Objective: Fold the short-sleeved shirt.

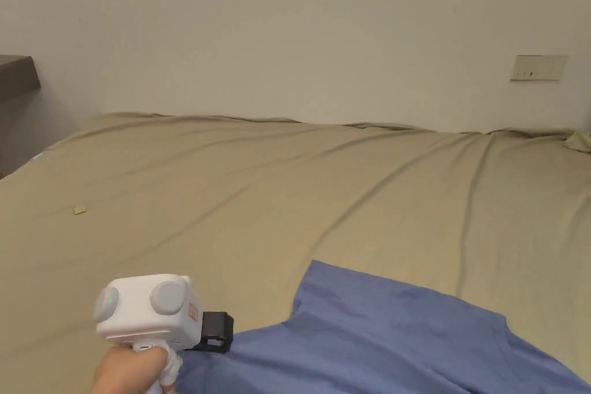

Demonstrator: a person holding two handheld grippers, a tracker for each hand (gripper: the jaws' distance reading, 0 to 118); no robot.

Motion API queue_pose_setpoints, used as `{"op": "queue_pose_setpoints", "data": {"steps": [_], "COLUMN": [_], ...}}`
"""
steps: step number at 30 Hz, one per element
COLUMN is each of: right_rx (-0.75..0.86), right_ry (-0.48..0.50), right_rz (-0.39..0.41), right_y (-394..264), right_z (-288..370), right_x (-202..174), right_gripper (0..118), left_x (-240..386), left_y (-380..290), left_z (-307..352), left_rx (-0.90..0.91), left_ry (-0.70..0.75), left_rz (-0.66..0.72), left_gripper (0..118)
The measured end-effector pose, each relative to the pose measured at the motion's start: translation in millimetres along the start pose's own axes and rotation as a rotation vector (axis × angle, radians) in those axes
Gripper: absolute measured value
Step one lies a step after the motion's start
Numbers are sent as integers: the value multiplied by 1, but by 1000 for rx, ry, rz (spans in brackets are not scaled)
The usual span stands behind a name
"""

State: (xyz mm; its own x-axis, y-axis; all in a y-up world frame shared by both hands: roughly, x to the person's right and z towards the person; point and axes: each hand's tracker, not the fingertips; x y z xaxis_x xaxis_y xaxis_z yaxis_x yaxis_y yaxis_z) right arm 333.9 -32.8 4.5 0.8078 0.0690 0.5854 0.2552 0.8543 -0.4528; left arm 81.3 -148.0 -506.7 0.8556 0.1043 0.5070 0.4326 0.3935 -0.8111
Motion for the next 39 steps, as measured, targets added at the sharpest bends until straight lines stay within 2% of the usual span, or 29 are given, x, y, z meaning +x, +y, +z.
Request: {"op": "queue_pose_setpoints", "data": {"steps": [3,8,9,10,11,12,13,14,16,17,20,21,24,25,26,27,28,29,30,33,37,39], "right_rx": [-25,-51,-58,-76,-99,-127,-159,-183,-315,-378,-467,-501,-614,-651,-657,-645,-618,-545,-510,-371,-188,-99], "right_ry": [-31,-61,-64,-66,-57,-25,5,20,66,77,113,116,77,38,12,10,14,48,28,43,99,104], "right_rz": [0,-45,-58,-79,-101,-126,-154,-175,-178,-175,-166,-187,-227,-235,-237,-234,-233,-265,-273,-210,-222,-190], "right_y": [-6,-13,-14,-14,-15,-17,-18,-20,-24,-27,-35,-37,-47,-48,-48,-46,-45,-42,-39,-18,21,43], "right_z": [-2,-6,-9,-13,-17,-23,-30,-37,-64,-78,-118,-133,-167,-172,-172,-170,-166,-160,-152,-131,-102,-91], "right_x": [9,27,31,35,38,42,45,48,51,51,44,41,32,30,29,29,30,30,29,21,13,9], "right_gripper": [3,3,3,3,3,4,7,31,103,118,118,118,115,97,40,14,9,6,6,5,5,5], "left_x": [0,10,13,13,12,20,19,16,10,9,13,14,15,16,17,18,16,16,17,15,14,15], "left_y": [8,0,1,0,-1,-9,-10,-13,-6,-5,-8,-9,-11,-13,-14,-16,-16,-16,-16,-13,-7,-1], "left_z": [-28,-33,-30,-25,-20,-3,2,9,28,33,34,36,35,39,44,50,52,56,62,79,119,145], "left_rx": [-90,-85,-73,-44,-26,11,51,85,107,101,113,115,128,141,158,173,186,195,213,298,447,520], "left_ry": [-11,61,80,85,66,38,-5,11,-77,-99,-105,-109,-145,-163,-185,-200,-211,-220,-218,-258,-322,-336], "left_rz": [62,4,-37,-55,-54,-57,-48,-16,24,26,-5,-12,-6,-2,-11,-26,-45,-70,-81,-81,-58,-70], "left_gripper": [115,110,104,92,68,37,0,0,0,0,0,0,0,0,0,0,0,0,0,0,0,0]}}
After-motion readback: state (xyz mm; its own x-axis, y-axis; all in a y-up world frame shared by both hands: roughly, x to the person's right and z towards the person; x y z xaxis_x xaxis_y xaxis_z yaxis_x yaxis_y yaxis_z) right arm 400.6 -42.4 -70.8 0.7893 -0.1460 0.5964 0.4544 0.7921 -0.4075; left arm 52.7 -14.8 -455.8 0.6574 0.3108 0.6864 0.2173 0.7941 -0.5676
